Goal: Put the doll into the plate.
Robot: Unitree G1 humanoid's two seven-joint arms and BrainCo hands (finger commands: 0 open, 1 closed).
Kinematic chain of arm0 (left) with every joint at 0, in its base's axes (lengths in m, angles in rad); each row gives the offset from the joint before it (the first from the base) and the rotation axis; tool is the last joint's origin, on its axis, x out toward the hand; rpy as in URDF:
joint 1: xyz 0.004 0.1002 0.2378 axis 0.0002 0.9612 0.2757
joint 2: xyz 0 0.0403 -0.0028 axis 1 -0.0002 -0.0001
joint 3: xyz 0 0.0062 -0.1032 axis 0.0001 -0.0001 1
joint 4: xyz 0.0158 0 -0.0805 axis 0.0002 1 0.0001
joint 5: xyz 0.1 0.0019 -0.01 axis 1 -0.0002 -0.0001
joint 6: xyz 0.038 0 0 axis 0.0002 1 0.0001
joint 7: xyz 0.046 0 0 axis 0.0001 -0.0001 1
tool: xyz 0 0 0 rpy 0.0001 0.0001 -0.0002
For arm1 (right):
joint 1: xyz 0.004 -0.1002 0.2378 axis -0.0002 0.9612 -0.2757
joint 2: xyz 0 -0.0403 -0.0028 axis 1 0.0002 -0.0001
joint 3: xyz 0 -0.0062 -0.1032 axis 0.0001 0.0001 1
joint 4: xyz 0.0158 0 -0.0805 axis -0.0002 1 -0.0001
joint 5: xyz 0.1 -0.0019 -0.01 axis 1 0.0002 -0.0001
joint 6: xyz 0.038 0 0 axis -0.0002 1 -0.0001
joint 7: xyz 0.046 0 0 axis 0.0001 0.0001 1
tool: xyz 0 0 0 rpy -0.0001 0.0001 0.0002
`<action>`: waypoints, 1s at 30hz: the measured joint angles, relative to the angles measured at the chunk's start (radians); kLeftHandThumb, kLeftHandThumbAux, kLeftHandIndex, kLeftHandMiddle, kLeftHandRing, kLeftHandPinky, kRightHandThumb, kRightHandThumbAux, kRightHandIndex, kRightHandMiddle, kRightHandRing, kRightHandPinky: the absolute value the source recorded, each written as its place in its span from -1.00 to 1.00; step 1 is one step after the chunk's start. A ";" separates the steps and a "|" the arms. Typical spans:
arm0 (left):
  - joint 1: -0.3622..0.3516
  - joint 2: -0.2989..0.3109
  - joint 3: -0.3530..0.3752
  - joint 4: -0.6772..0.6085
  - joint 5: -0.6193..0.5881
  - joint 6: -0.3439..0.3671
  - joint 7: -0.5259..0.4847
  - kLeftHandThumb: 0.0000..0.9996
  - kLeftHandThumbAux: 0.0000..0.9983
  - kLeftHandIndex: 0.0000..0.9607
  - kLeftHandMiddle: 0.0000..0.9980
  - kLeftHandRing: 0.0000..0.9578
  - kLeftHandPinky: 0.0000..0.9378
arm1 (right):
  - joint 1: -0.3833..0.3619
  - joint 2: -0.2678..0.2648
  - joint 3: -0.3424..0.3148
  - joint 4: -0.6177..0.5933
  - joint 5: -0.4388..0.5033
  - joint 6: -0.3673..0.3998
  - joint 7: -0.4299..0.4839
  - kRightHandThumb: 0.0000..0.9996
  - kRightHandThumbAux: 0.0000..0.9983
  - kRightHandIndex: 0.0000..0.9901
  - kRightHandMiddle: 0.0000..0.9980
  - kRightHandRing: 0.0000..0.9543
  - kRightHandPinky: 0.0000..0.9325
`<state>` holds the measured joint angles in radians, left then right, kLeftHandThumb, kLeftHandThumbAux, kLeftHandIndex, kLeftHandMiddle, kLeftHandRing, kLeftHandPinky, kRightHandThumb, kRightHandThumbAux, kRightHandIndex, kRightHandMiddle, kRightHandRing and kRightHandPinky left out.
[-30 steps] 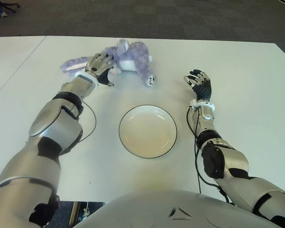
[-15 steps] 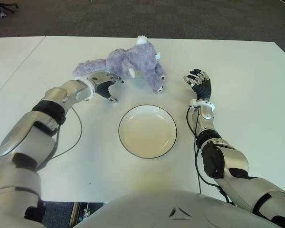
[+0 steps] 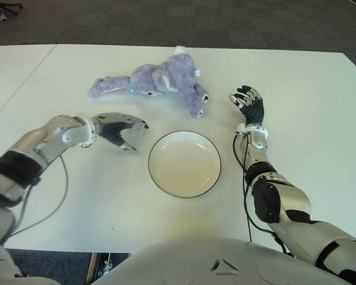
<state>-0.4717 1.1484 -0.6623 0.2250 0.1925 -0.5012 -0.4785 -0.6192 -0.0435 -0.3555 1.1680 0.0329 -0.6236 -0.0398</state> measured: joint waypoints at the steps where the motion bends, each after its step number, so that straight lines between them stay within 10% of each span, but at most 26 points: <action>1: 0.013 0.033 0.012 -0.030 -0.038 -0.001 -0.024 -0.69 0.02 -1.00 -1.00 -0.79 -0.86 | 0.000 0.000 0.001 0.000 0.000 0.000 0.000 -0.78 0.69 -0.45 -0.38 -0.34 -0.33; 13: 0.084 0.399 0.236 -0.168 -0.512 -0.166 -0.385 -0.29 -0.01 -1.00 -1.00 -0.77 -0.72 | 0.008 -0.004 0.003 0.002 0.000 -0.001 -0.003 -0.68 0.71 -0.43 -0.38 -0.34 -0.32; 30: 0.102 0.422 0.442 -0.095 -0.645 -0.305 -0.625 -0.26 -0.04 -1.00 -1.00 -0.78 -0.72 | 0.009 -0.005 0.007 0.004 0.000 -0.002 -0.009 -0.74 0.70 -0.44 -0.39 -0.36 -0.34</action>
<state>-0.3702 1.5703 -0.2199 0.1297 -0.4528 -0.8067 -1.1039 -0.6102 -0.0485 -0.3480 1.1716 0.0329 -0.6258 -0.0490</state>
